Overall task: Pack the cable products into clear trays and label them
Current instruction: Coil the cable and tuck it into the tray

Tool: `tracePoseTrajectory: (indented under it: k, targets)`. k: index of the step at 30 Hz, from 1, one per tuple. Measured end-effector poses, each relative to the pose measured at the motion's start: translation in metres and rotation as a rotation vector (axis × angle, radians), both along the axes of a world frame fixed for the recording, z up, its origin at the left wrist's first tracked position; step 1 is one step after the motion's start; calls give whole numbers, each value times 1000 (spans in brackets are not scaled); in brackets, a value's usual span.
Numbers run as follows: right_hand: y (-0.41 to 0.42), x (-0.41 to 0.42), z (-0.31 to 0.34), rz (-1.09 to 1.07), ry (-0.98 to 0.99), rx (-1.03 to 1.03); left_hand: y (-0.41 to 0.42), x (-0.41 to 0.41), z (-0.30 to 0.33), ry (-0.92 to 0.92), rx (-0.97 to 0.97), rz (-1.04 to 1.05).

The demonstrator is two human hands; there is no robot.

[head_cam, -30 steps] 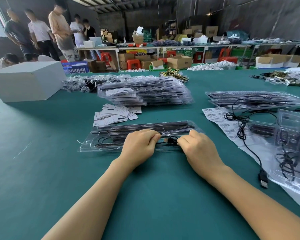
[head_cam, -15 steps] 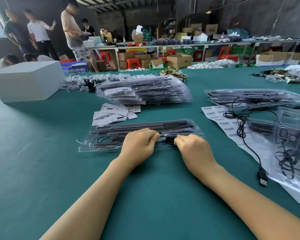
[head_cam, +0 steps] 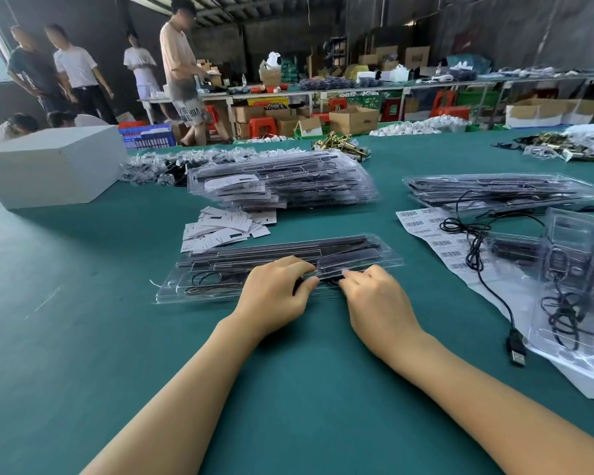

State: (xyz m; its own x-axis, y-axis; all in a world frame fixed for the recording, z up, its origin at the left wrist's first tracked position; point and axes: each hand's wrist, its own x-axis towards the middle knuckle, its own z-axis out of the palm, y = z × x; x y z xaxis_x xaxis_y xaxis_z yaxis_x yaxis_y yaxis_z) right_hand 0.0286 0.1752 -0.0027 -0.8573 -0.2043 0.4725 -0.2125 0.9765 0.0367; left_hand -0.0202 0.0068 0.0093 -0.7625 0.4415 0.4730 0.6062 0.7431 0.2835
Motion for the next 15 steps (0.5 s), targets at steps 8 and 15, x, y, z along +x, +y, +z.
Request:
tracePoseTrajectory:
  k: [8, 15]
  targets:
    - [-2, 6, -3, -92, -151, -19, -1, 0, -2, 8, -124, -47]
    - [-4, 10, -3, -144, -170, -59, 2, -6, -2, 30, -206, -51]
